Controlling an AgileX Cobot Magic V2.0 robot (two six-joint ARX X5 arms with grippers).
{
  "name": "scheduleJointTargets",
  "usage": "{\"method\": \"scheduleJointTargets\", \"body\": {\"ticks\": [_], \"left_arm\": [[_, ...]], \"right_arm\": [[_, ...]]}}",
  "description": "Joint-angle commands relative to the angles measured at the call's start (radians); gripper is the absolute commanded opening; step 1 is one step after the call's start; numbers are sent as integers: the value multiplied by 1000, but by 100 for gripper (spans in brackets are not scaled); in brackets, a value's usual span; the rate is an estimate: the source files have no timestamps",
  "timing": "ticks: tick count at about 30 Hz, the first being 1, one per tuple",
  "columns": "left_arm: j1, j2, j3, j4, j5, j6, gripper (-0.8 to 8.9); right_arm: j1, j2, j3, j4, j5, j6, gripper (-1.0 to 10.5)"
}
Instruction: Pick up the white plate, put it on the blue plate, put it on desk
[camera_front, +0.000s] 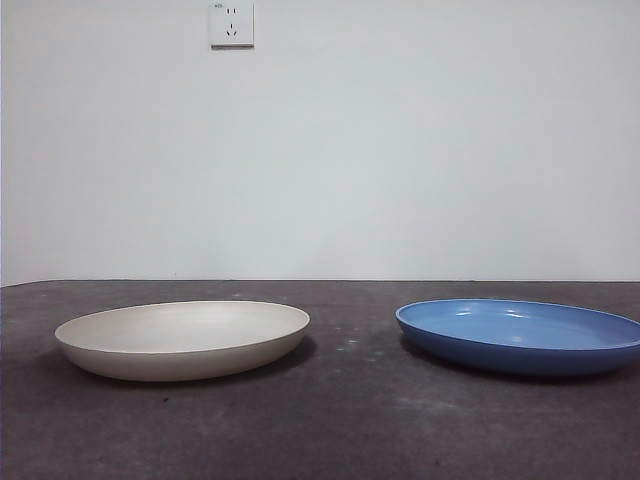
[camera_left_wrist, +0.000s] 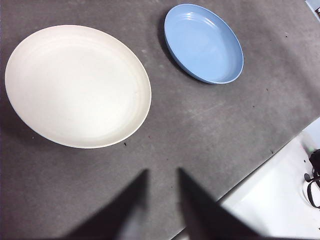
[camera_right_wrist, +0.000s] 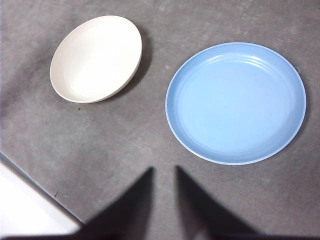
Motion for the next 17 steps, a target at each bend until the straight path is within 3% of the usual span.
{"method": "scheduleJointTargets", "body": {"ticks": [1, 3, 17], "left_arm": [[-2, 10, 23, 16, 4, 19, 398], [-2, 10, 23, 22, 4, 17, 447], [-14, 135, 27, 149, -19, -91, 437]], "right_arm": [[4, 5, 22, 2, -3, 4, 350], [4, 5, 22, 2, -3, 4, 387], [4, 5, 22, 7, -3, 16, 387]]}}
